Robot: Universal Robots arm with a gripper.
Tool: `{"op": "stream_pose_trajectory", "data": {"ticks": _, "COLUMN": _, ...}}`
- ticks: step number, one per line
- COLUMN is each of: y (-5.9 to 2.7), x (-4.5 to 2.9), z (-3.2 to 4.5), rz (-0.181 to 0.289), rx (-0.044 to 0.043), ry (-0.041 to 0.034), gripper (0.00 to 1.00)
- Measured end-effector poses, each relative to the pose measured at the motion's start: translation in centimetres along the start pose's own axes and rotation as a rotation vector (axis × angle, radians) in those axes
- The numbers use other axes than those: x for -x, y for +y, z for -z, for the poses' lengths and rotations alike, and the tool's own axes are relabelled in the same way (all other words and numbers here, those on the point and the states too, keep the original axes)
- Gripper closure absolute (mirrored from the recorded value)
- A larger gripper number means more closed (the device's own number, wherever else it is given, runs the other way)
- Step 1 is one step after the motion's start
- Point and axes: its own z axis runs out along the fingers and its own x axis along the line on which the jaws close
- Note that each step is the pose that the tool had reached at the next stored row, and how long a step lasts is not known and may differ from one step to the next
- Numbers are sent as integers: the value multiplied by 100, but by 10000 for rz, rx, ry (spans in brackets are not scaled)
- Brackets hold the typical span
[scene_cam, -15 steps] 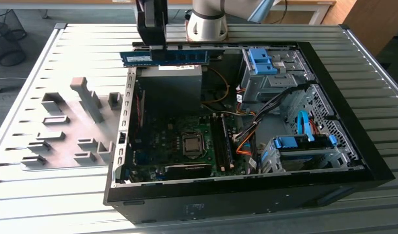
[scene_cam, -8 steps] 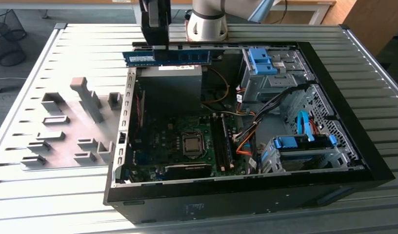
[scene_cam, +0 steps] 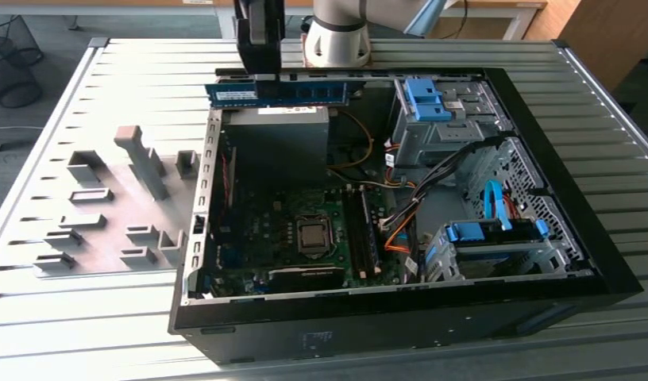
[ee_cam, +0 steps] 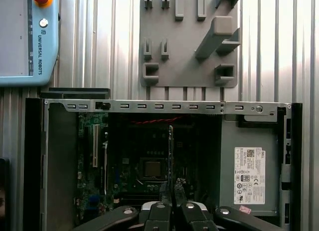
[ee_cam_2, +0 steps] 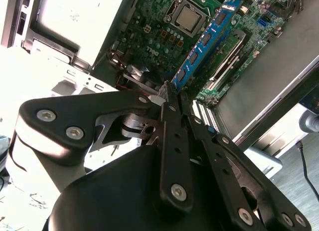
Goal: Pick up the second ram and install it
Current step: 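Pick up the second ram and move it above second insertion slot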
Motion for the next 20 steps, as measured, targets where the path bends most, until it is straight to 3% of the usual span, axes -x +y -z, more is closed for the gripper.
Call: {"op": "stream_pose_trajectory", "data": {"ticks": 20, "y": -204, "x": 0, "z": 3, "rz": -18, "rx": 0, "ry": 0, "gripper": 86}}
